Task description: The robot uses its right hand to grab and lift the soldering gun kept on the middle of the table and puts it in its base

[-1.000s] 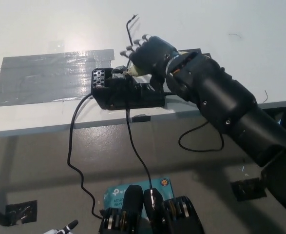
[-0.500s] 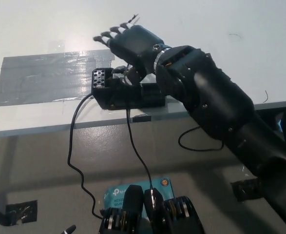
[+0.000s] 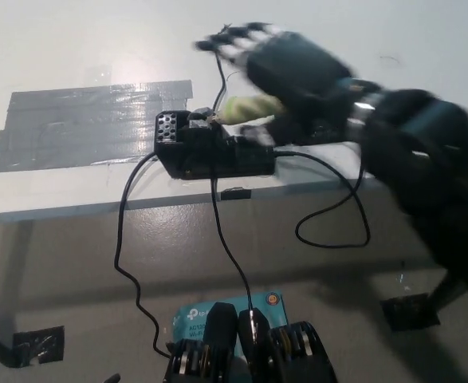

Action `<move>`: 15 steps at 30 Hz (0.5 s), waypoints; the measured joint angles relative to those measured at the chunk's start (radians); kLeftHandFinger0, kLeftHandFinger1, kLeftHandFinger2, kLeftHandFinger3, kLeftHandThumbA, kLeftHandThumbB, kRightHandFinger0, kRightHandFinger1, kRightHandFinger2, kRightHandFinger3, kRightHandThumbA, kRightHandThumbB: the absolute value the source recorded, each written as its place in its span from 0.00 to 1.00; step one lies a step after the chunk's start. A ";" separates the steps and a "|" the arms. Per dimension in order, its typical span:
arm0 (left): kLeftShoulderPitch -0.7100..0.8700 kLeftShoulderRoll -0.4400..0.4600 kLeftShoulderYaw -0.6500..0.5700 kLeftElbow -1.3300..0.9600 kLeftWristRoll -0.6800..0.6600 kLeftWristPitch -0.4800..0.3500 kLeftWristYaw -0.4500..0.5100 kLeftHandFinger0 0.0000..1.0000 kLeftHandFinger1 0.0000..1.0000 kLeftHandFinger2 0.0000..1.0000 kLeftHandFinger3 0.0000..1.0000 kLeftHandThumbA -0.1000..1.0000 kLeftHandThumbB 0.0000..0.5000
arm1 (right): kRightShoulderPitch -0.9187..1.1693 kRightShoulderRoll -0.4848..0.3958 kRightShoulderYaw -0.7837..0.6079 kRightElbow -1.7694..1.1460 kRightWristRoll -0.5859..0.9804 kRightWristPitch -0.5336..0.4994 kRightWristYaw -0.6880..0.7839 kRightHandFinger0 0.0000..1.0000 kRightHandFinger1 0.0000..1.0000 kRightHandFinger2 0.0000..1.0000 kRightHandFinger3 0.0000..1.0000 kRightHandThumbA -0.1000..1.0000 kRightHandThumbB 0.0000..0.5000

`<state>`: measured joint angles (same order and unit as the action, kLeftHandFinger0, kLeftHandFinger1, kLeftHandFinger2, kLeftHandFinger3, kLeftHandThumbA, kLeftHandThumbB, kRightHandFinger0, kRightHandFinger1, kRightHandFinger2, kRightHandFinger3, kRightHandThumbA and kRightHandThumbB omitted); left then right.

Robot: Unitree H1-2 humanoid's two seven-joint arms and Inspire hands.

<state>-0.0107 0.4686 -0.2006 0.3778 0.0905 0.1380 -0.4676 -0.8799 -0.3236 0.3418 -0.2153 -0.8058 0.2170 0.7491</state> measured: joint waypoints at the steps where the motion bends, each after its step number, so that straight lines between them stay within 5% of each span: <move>1: 0.000 0.000 0.000 0.000 0.000 0.000 0.000 0.12 0.31 0.44 0.64 1.00 1.00 | 0.037 -0.026 -0.035 -0.040 0.011 0.007 0.004 1.00 1.00 1.00 1.00 0.73 0.99; 2: 0.001 0.000 0.000 0.000 0.000 0.000 0.000 0.12 0.30 0.44 0.63 1.00 1.00 | 0.071 -0.048 -0.063 -0.074 0.019 0.013 0.006 1.00 1.00 1.00 1.00 0.71 0.84; 5: 0.010 0.000 0.002 0.002 0.000 0.000 0.001 0.10 0.28 0.42 0.62 1.00 1.00 | 0.221 -0.112 -0.186 -0.184 0.051 0.025 0.008 1.00 1.00 1.00 1.00 0.67 0.74; 9: 0.022 0.000 0.005 0.010 -0.001 -0.002 0.001 0.08 0.25 0.38 0.58 1.00 1.00 | 0.464 -0.149 -0.374 -0.288 0.100 0.034 -0.007 1.00 1.00 1.00 1.00 0.77 0.65; 10: 0.023 -0.001 0.006 0.013 -0.001 -0.003 0.001 0.08 0.25 0.39 0.59 1.00 1.00 | 0.528 -0.149 -0.421 -0.308 0.114 0.033 -0.015 1.00 1.00 1.00 1.00 0.72 0.61; 12: 0.027 -0.001 0.008 0.016 -0.002 -0.007 0.001 0.09 0.26 0.40 0.61 1.00 1.00 | 0.667 -0.139 -0.521 -0.332 0.145 0.024 -0.039 1.00 1.00 1.00 1.00 0.74 0.62; 13: 0.029 -0.001 0.011 0.016 -0.002 -0.009 0.001 0.09 0.26 0.40 0.61 1.00 1.00 | 0.726 -0.130 -0.560 -0.334 0.159 0.014 -0.055 1.00 1.00 1.00 1.00 0.60 0.67; 14: 0.033 -0.001 0.015 0.017 -0.003 -0.011 0.001 0.09 0.26 0.40 0.61 1.00 1.00 | 0.789 -0.116 -0.599 -0.333 0.171 0.005 -0.073 1.00 1.00 1.00 1.00 0.72 0.62; 15: 0.037 0.000 0.019 0.018 -0.003 -0.014 0.001 0.09 0.26 0.41 0.61 1.00 1.00 | 0.848 -0.100 -0.632 -0.333 0.184 -0.005 -0.087 1.00 1.00 1.00 1.00 0.72 0.63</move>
<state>0.0267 0.4681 -0.1815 0.3955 0.0870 0.1241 -0.4662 -0.0323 -0.4239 -0.2906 -0.5484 -0.6222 0.2117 0.6619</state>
